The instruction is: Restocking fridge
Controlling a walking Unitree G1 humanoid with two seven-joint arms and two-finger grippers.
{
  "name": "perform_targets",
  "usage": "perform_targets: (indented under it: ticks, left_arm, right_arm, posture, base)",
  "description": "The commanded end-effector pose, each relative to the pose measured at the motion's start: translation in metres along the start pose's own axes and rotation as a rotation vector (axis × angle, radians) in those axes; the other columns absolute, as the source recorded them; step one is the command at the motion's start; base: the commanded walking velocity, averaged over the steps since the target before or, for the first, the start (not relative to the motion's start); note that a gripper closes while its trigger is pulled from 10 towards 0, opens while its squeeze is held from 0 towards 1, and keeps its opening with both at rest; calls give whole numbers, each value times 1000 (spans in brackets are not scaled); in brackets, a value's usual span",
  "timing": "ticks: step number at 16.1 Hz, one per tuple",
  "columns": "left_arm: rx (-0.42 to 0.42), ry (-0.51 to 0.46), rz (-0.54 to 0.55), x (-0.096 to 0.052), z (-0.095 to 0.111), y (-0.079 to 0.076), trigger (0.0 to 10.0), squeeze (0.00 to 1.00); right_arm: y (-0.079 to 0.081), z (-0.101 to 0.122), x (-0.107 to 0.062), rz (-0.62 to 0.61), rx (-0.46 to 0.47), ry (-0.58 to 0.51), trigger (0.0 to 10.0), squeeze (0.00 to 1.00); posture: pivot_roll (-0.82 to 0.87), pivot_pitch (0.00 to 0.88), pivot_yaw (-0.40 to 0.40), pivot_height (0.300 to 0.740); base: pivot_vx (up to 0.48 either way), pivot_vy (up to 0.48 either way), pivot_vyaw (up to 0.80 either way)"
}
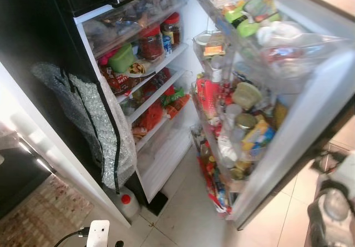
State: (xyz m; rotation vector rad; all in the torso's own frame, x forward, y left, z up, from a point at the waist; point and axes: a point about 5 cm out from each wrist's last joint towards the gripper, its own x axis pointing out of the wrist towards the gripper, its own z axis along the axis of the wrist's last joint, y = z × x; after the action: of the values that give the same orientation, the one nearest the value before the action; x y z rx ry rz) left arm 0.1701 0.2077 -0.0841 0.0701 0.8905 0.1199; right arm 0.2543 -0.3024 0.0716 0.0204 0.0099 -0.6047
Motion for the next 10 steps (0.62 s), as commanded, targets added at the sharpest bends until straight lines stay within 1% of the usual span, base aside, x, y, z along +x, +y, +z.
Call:
perform_targets:
  ticks: [1,2,4,5,7,8,9,10]
  left_arm:
    - [20,38,-9,-3,-11,1,10000,0]
    - [27,43,-14,-3,-12,1,10000,0]
    - [29,49,-18,-3,-14,0,10000,0]
    - [27,50,-19,-3,-14,-1,10000,0]
    - [30,53,-23,-4,-15,-2,10000,0]
    - [31,55,-25,-4,-16,-3,10000,0]
    - [31,55,-25,-4,-16,-4,10000,0]
    - [30,54,-25,-4,-15,-4,10000,0]
  right_arm:
    - [22,-5,-8,199,24,30,10000,0]
    - [34,-9,-16,321,33,55,10000,0]
    - [54,-18,-34,535,63,110,10000,0]
    - [59,-20,-39,601,90,136,10000,0]
    - [67,-19,-47,738,65,151,10000,0]
    - [77,-14,-55,903,79,166,10000,0]
    - [80,-12,-57,950,82,164,10000,0]
    - [88,-4,-58,1044,100,162,10000,0]
  posture:
    - [-128,34,35,740]
    - [-132,33,34,740]
    - [-127,34,33,740]
    - [-130,35,33,740]
    - [-137,36,34,740]
    - [-137,36,33,740]
    - [-137,36,33,740]
    - [-136,37,33,740]
  base:
    - [0,0,0]
    - [0,0,0]
    - [0,0,0]
    - [0,0,0]
    - [0,0,0]
    - [0,0,0]
    - [0,0,0]
    - [0,0,0]
